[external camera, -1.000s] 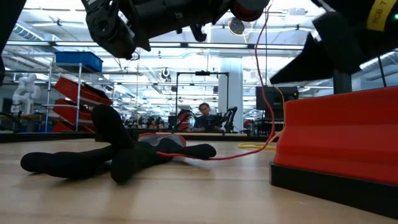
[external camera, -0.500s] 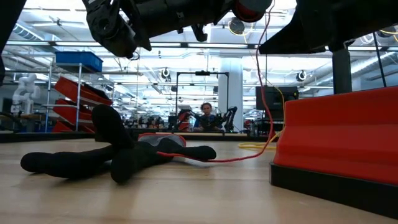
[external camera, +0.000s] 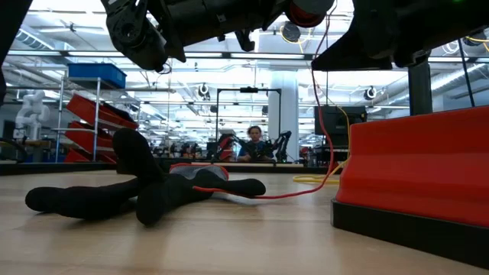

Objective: Coil cords
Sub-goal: Coil the red wire onto the black spool

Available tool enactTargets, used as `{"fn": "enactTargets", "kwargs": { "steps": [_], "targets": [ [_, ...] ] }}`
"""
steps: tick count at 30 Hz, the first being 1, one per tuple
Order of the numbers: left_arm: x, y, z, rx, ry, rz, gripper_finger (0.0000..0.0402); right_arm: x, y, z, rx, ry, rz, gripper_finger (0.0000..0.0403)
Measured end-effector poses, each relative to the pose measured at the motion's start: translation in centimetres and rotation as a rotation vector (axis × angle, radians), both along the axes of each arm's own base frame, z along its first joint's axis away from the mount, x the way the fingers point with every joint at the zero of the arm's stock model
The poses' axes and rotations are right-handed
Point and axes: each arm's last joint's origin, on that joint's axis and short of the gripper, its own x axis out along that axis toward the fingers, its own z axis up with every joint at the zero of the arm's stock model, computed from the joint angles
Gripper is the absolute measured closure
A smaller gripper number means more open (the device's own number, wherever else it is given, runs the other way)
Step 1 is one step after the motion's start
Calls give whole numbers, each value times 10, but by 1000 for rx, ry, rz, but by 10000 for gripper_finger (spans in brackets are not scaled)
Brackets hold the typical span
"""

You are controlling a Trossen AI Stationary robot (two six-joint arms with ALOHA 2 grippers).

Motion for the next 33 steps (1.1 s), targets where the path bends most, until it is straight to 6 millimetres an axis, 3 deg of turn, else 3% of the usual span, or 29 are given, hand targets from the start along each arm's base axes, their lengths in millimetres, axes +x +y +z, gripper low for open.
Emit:
{"fn": "enactTargets", "kwargs": {
  "steps": [27,33],
  "targets": [
    [1,0,-3,2,35,0,395,6,-2,2,62,-17,25,324],
    [1,0,-3,2,36,-1,395,7,-6,2,43,-20,-3,357]
  ]
}}
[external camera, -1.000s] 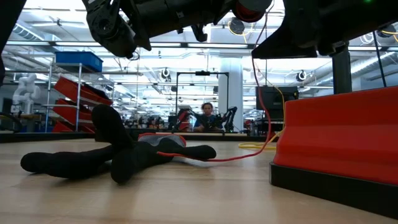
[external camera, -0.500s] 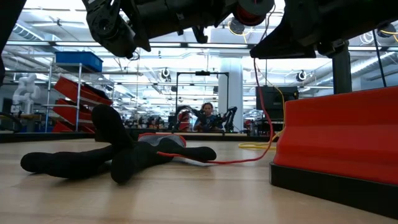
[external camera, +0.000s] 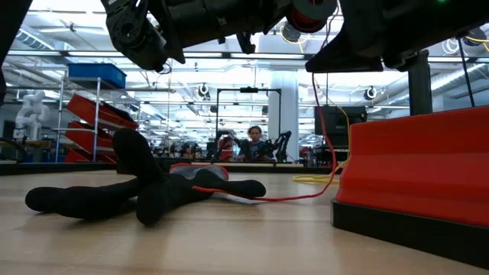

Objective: Coil cords
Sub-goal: Coil the red wire onto the black spool

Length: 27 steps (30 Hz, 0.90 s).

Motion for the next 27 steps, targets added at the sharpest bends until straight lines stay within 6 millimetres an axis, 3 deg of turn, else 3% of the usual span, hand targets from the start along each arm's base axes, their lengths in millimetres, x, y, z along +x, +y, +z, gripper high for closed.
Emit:
{"fn": "enactTargets", "kwargs": {
  "steps": [5,27],
  "targets": [
    [0,-1,0,0,0,-2,395,2,-4,0,-11,4,-17,398],
    [3,-2,-7,38,84,8,395,32,-37,10,84,40,-46,403]
  ]
}}
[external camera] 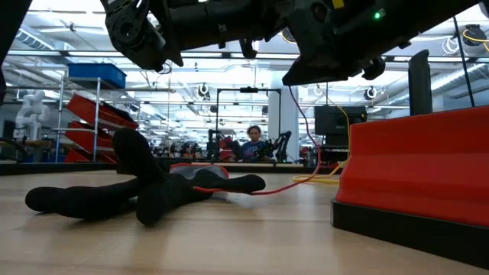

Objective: Coil cords
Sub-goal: Coil the red wire onto the black spool

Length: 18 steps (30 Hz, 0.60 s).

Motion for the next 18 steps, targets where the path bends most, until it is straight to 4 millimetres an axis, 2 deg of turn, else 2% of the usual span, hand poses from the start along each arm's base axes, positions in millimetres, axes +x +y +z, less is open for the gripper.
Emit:
{"fn": "enactTargets", "kwargs": {
  "steps": [9,18],
  "targets": [
    [0,-1,-1,2,9,-30,395,-4,0,-4,-8,59,17,403],
    [0,-4,0,-12,2,-72,395,-19,4,-15,22,108,-7,403]
  ]
}}
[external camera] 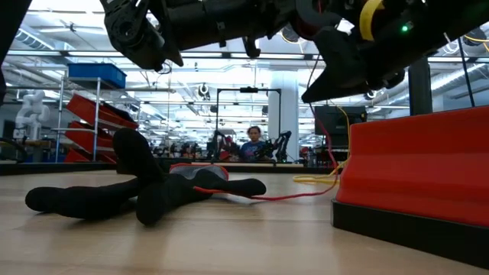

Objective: Coil cords
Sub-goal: Coil the red wire onto the black spool

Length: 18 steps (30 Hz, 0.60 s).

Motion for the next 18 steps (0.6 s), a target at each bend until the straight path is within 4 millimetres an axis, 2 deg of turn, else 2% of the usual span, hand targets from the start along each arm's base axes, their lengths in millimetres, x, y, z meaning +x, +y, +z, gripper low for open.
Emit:
{"fn": "enactTargets", "kwargs": {
  "steps": [12,18],
  "targets": [
    [1,0,-2,86,25,41,395,18,-7,11,22,-93,15,403],
    [2,1,-6,130,71,73,395,20,-6,17,21,-121,28,403]
  ]
}}
